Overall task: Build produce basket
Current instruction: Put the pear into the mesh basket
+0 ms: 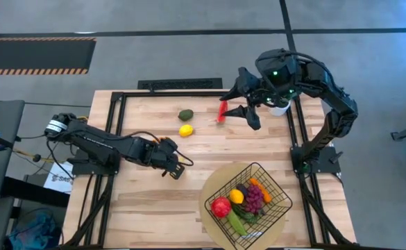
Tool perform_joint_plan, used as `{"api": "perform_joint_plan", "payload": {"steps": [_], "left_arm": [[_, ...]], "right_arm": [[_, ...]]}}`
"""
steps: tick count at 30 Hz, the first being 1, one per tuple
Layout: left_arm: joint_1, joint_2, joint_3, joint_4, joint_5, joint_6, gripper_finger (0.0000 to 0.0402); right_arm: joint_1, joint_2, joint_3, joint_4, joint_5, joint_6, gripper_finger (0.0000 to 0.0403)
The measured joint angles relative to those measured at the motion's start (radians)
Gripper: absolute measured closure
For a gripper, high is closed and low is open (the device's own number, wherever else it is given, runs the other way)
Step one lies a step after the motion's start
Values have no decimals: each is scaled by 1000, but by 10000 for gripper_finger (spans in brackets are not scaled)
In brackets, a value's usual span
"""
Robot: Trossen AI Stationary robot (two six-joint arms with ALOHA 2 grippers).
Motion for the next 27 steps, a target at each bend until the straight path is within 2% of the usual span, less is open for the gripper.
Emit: {"api": "perform_joint_plan", "payload": {"steps": [6, 10, 15, 21, 27], "left_arm": [[0, 0, 188, 7, -101, 164, 401], [0, -1, 292, 55, -130, 292, 402], [0, 10, 351, 166, -113, 418, 401], [-3, 43, 347, 289, -81, 493, 401], [-19, 149, 354, 520, 43, 594, 401]], "right_arm": [[-69, -49, 0, -13, 97, -15, 143], [-137, -79, 0, -38, 129, -16, 143], [-222, -93, 0, -67, 146, -3, 143], [-305, -85, 0, -99, 145, 3, 143], [-379, -83, 0, -94, 145, 47, 143]]}}
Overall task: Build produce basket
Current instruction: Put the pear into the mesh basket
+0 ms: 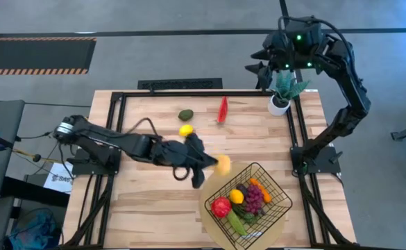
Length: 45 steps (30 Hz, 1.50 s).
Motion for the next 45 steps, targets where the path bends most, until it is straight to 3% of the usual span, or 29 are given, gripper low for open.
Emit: {"api": "perform_joint_plan", "payload": {"steps": [9, 18, 22, 45], "left_arm": [[-13, 152, -2, 144, 139, 48, 401], [-30, 261, -3, 215, 140, 93, 401], [-33, 304, -3, 310, 186, 100, 401], [-29, 320, -2, 301, 214, 180, 401]], "right_arm": [[-47, 0, 0, -4, 0, 76, 143], [-29, 5, 0, -3, -2, 97, 143], [-30, 17, 0, -5, -2, 105, 143], [-25, 51, 0, -2, -4, 94, 143]]}}
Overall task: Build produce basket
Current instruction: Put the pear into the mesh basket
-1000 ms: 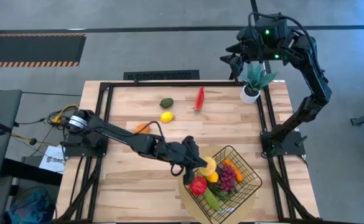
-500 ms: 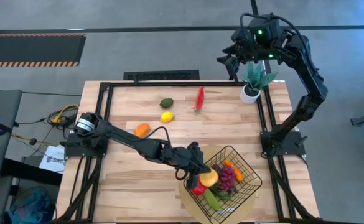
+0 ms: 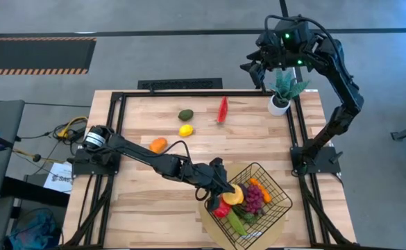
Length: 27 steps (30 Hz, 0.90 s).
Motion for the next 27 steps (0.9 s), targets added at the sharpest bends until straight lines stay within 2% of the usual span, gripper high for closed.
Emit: {"api": "perform_joint_plan", "payload": {"steps": [16, 27], "left_arm": [[26, 0, 0, 14, 31, 44, 401], [26, 23, -3, 32, 93, 74, 401]], "right_arm": [[1, 0, 0, 0, 0, 0, 143], [1, 0, 0, -1, -1, -8, 143]]}}
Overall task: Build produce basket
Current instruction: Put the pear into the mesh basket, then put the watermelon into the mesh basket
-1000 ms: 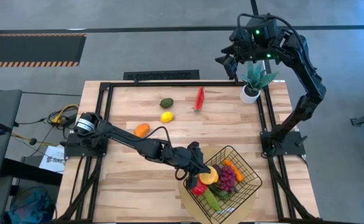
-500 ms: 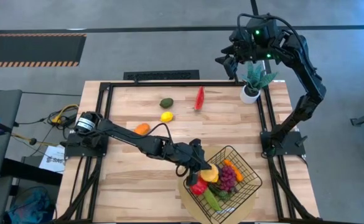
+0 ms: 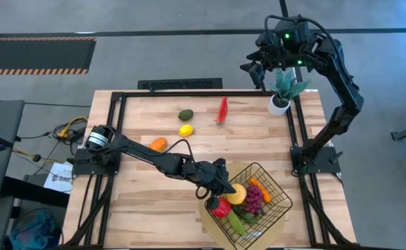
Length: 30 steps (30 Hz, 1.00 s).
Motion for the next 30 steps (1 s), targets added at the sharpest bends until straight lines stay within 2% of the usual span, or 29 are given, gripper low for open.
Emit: {"api": "perform_joint_plan", "payload": {"steps": [2, 4, 9, 16, 23, 26, 30], "left_arm": [[0, 22, 4, 51, 21, -6, 401], [0, 26, 1, 33, 32, -17, 401], [0, 18, 1, 19, -2, -1, 401], [7, 12, 2, 16, 9, -27, 401], [6, 12, 2, 24, 8, 20, 398], [6, 12, 2, 24, 13, 21, 376], [6, 9, 2, 30, 4, 34, 321]], "right_arm": [[0, 0, 0, -1, 0, 0, 143], [0, 0, 0, -1, 0, 0, 143], [0, 0, 0, -5, 0, -1, 143], [0, 0, 0, -9, 0, -15, 143], [0, 0, 0, -27, 0, -19, 143], [0, 0, 0, -48, 0, -19, 143], [0, 0, 0, -62, 0, -19, 143]]}}
